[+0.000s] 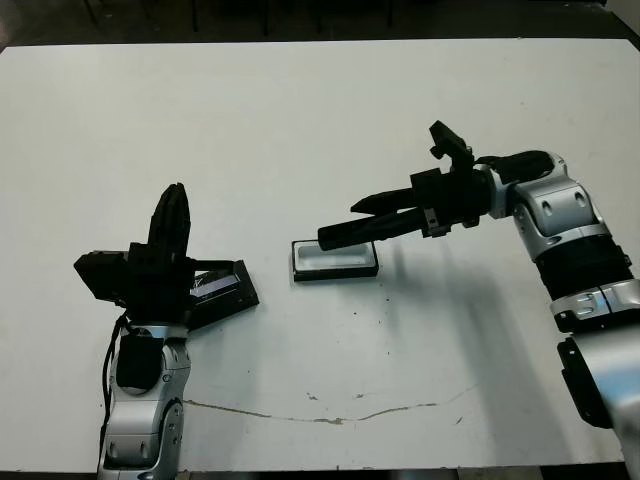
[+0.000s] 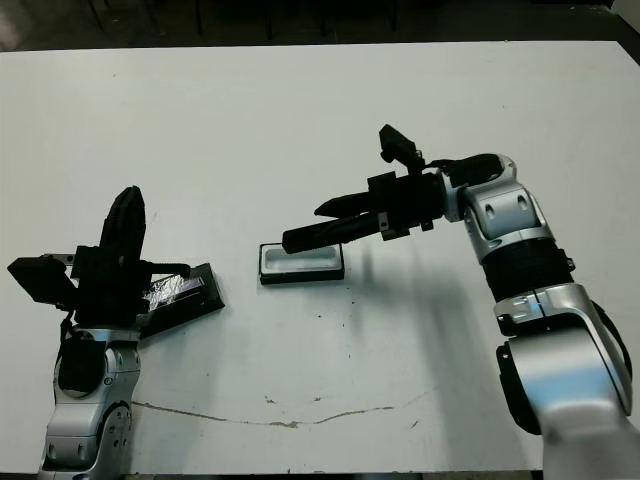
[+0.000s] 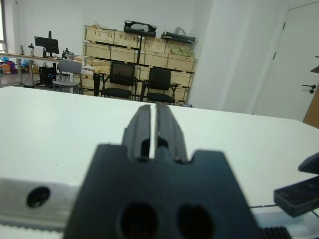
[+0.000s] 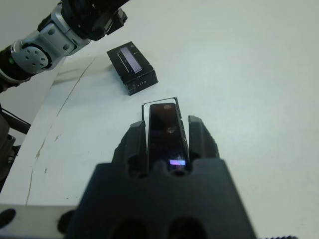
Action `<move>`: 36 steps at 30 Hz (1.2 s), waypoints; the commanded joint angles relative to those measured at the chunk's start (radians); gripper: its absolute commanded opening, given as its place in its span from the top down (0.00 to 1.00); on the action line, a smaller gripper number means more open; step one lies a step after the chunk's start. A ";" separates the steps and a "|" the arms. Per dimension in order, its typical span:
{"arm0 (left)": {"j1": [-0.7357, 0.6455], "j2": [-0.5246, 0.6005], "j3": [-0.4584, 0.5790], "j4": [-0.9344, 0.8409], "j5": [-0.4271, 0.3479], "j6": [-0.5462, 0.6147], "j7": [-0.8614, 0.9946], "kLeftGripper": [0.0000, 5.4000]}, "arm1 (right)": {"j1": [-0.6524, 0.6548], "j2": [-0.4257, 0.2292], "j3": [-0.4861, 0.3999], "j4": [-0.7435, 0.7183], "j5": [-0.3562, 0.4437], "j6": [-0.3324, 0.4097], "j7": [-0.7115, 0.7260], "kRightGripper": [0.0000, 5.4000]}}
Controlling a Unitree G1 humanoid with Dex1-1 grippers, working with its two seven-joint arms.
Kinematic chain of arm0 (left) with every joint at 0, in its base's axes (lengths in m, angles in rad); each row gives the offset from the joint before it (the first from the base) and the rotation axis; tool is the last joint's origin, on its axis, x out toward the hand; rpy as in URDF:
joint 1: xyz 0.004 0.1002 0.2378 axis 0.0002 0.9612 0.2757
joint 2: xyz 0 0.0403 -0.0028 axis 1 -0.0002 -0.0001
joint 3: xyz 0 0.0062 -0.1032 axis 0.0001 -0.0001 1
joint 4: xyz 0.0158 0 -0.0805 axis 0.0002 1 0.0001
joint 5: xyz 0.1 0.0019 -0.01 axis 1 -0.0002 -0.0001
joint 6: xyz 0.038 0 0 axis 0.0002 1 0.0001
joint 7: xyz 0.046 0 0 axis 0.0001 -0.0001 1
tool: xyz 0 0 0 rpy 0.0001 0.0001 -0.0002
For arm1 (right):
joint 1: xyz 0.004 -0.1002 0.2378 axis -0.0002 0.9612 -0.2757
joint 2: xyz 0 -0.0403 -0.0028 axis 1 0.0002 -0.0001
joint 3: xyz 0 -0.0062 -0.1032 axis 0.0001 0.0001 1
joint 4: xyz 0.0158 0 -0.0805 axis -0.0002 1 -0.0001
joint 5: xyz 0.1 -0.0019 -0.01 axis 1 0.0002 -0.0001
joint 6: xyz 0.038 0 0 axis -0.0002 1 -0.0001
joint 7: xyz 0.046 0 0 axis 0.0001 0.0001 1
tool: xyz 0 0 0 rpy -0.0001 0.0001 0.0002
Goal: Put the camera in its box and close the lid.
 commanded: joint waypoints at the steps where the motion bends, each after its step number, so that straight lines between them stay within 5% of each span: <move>1: 0.016 0.004 0.001 0.006 0.004 0.011 0.007 1.00 | -0.015 0.010 0.012 0.021 -0.018 -0.007 0.016 0.86; 15: 0.019 0.003 -0.001 0.007 -0.002 0.009 0.010 1.00 | -0.005 0.018 0.036 0.008 -0.066 -0.019 0.005 0.86; 36: 0.027 0.005 -0.004 0.010 -0.005 -0.002 0.008 1.00 | 0.044 0.004 0.069 -0.132 -0.106 0.071 -0.090 0.86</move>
